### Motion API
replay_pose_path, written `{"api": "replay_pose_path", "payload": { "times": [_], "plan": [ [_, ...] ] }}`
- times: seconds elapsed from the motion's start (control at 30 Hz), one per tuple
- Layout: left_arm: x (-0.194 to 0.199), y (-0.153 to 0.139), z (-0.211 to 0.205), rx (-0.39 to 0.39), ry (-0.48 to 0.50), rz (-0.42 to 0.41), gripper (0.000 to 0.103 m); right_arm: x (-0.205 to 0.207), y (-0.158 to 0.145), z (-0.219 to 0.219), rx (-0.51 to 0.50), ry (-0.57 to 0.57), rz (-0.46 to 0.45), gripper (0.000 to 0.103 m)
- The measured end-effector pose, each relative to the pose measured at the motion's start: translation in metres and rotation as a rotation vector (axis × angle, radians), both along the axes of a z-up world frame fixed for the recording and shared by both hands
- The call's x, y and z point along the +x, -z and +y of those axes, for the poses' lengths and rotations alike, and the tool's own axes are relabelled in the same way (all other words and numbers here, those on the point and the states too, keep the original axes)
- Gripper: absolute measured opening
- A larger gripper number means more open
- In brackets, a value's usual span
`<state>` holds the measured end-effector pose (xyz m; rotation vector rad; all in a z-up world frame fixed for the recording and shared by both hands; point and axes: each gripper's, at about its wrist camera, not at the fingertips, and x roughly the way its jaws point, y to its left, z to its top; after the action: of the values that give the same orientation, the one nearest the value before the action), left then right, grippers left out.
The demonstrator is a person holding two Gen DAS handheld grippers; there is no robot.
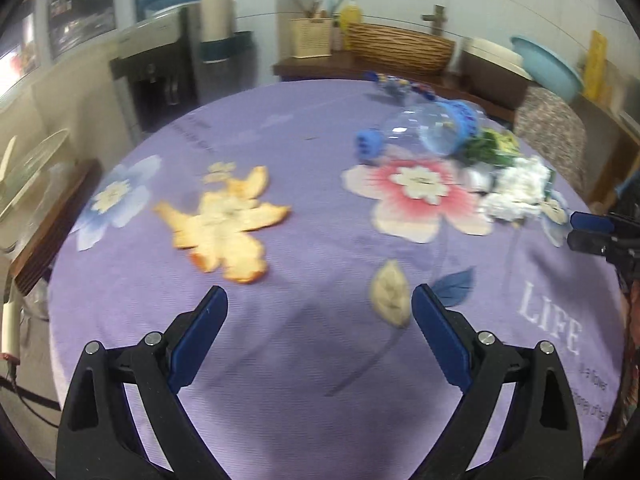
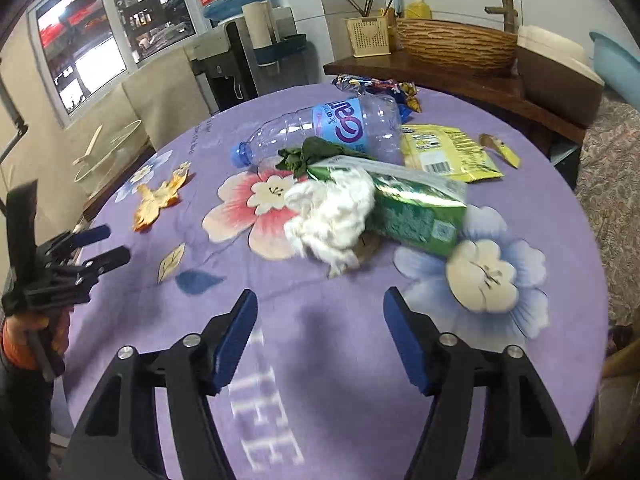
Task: Collect trash
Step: 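Grasp the white tissue with the right gripper while the left grasps the orange peel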
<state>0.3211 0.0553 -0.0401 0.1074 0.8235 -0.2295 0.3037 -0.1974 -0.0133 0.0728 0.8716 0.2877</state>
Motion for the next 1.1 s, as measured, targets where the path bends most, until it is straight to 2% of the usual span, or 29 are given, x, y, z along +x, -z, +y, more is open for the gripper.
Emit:
{"api": "replay_pose_path", "payload": {
  "times": [0.17, 0.33, 0.43, 0.57, 0.73, 0.8, 0.87, 0.9, 1.0, 1.03, 1.07, 1.1],
  "plan": [
    [0.009, 0.005, 0.037, 0.027, -0.076, -0.008, 0.092, 0.032, 0.012, 0.002, 0.043, 0.074, 0.037, 0.055],
    [0.024, 0.005, 0.056, -0.001, -0.109, 0.008, 0.092, 0.043, 0.026, -0.002, 0.146, 0.103, 0.084, 0.029],
    [0.039, 0.005, 0.061, -0.003, -0.130, 0.013, 0.092, 0.043, 0.025, 0.003, 0.145, 0.089, 0.077, 0.021],
    [0.061, 0.007, 0.073, -0.026, -0.170, 0.033, 0.092, 0.037, 0.021, 0.007, 0.135, 0.060, 0.067, 0.017],
    [0.093, 0.015, 0.092, -0.105, -0.232, 0.068, 0.091, 0.020, 0.011, 0.009, 0.133, 0.028, 0.040, 0.017],
    [0.105, 0.020, 0.095, -0.121, -0.239, 0.091, 0.081, 0.012, 0.006, 0.011, 0.129, 0.010, 0.027, 0.017],
    [0.113, 0.023, 0.098, -0.171, -0.241, 0.107, 0.071, 0.003, 0.001, 0.012, 0.128, -0.009, 0.015, 0.017],
    [0.116, 0.023, 0.098, -0.167, -0.248, 0.100, 0.067, -0.001, 0.000, 0.012, 0.127, -0.015, 0.010, 0.017],
    [0.122, 0.024, 0.091, -0.126, -0.246, 0.096, 0.040, -0.012, -0.005, 0.011, 0.127, -0.030, -0.008, 0.017],
    [0.122, 0.024, 0.089, -0.125, -0.243, 0.098, 0.023, -0.016, -0.007, 0.010, 0.124, -0.034, -0.017, 0.017],
    [0.122, 0.024, 0.087, -0.121, -0.242, 0.103, 0.014, -0.020, -0.008, 0.009, 0.123, -0.039, -0.026, 0.017],
    [0.122, 0.024, 0.084, -0.122, -0.236, 0.105, 0.011, -0.023, -0.009, 0.008, 0.122, -0.042, -0.033, 0.017]
  ]
}}
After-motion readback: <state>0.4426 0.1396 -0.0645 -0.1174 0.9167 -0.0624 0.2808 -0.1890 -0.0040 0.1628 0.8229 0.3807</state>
